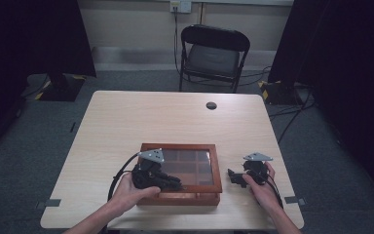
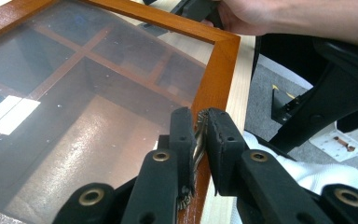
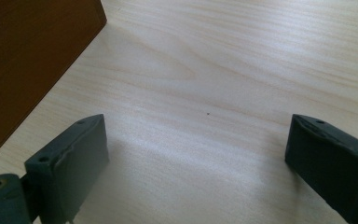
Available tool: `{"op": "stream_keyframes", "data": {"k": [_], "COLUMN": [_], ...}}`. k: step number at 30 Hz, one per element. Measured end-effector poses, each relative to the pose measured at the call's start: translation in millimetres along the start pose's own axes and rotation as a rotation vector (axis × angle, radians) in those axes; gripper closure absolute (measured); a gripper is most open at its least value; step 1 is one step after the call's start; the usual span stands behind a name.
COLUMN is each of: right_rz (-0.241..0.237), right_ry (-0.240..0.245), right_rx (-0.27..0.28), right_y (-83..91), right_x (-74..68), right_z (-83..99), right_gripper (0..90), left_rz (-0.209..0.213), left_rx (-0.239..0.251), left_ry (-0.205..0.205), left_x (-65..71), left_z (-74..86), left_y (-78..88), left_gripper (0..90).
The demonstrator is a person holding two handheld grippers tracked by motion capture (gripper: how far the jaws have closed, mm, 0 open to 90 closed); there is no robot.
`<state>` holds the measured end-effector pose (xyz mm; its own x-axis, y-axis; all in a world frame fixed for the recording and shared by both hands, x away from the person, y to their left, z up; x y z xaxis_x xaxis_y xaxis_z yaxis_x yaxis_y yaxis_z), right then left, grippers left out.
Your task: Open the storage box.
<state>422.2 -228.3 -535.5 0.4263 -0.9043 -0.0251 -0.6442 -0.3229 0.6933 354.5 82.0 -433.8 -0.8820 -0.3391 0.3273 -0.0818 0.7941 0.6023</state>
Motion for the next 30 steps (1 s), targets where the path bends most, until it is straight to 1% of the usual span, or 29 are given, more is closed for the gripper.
{"op": "stream_keyframes", "data": {"k": [1, 2, 6, 11, 12, 14, 17, 18, 19, 20, 23, 24, 27, 28, 30], "right_rz": [0.001, 0.0, -0.001, -0.001, -0.001, -0.001, -0.001, -0.001, -0.001, -0.001, -0.001, -0.001, -0.001, -0.001, -0.001], "right_ry": [0.002, 0.002, 0.004, 0.003, 0.003, 0.004, 0.004, 0.002, 0.002, 0.002, 0.002, 0.002, 0.002, 0.002, 0.004], "right_rx": [0.001, 0.001, 0.001, 0.0, 0.0, 0.0, -0.001, -0.002, -0.002, -0.002, -0.002, -0.002, -0.002, -0.002, -0.001], "right_y": [-0.1, -0.1, -0.3, -0.4, -0.4, -0.5, -0.5, -0.5, -0.5, -0.5, -0.5, -0.5, -0.5, -0.5, -0.6], "right_x": [0.2, 0.2, 0.3, 0.2, 0.2, 0.3, 0.3, 0.1, 0.1, 0.1, 0.2, 0.2, 0.2, 0.2, 0.2], "right_z": [-0.1, -0.1, -0.2, -0.2, -0.2, -0.3, -0.3, -0.3, -0.3, -0.3, -0.3, -0.3, -0.4, -0.3, -0.4], "right_gripper": [4.7, 4.7, 4.5, 4.3, 4.3, 4.2, 4.1, 4.1, 4.1, 4.1, 4.1, 4.0, 4.0, 4.0, 4.0], "left_rz": [0.003, 0.002, 0.005, 0.005, 0.003, 0.0, 0.005, 0.01, 0.01, 0.0, 0.005, -0.001, -0.006, -0.016, -0.029], "left_rx": [0.01, 0.008, 0.025, 0.022, 0.011, 0.008, 0.016, 0.001, 0.001, -0.01, -0.003, -0.013, -0.007, -0.003, 0.001], "left_ry": [-0.001, 0.0, 0.002, 0.006, 0.004, 0.0, 0.001, 0.001, 0.001, -0.012, -0.005, -0.009, -0.009, -0.002, -0.01], "left_x": [0.0, -0.5, -0.4, -0.1, 0.0, 0.0, -0.2, -0.6, -0.6, 0.2, -0.4, -0.1, 0.4, 0.0, 0.8], "left_z": [-0.7, -1.5, -5.7, -6.5, -6.8, -7.9, -10.1, -11.1, -11.1, -13.0, -15.0, -16.3, -19.6, -22.0, -24.3], "left_y": [0.5, 1.6, 5.1, 4.8, 4.9, 5.6, 6.4, 6.6, 6.6, 7.1, 9.3, 9.5, 11.4, 13.1, 13.5], "left_gripper": [81.0, 81.0, 81.0, 80.9, 80.9, 80.9, 81.0, 81.0, 81.0, 81.0, 81.0, 81.0, 81.0, 80.9, 80.9]}}
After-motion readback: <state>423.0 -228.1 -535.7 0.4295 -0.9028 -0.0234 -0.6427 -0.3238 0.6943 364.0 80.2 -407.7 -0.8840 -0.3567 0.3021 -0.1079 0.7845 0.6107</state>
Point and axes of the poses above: each handheld gripper's, and its own axes: y roughly backward along the jaws, z roughly out of its underside, x roughly to its right, the point moved 5 cm from there along -y, roughly forward along the jaws, and after that the axes turned 3 degrees about -z, right-handed, at the moved point
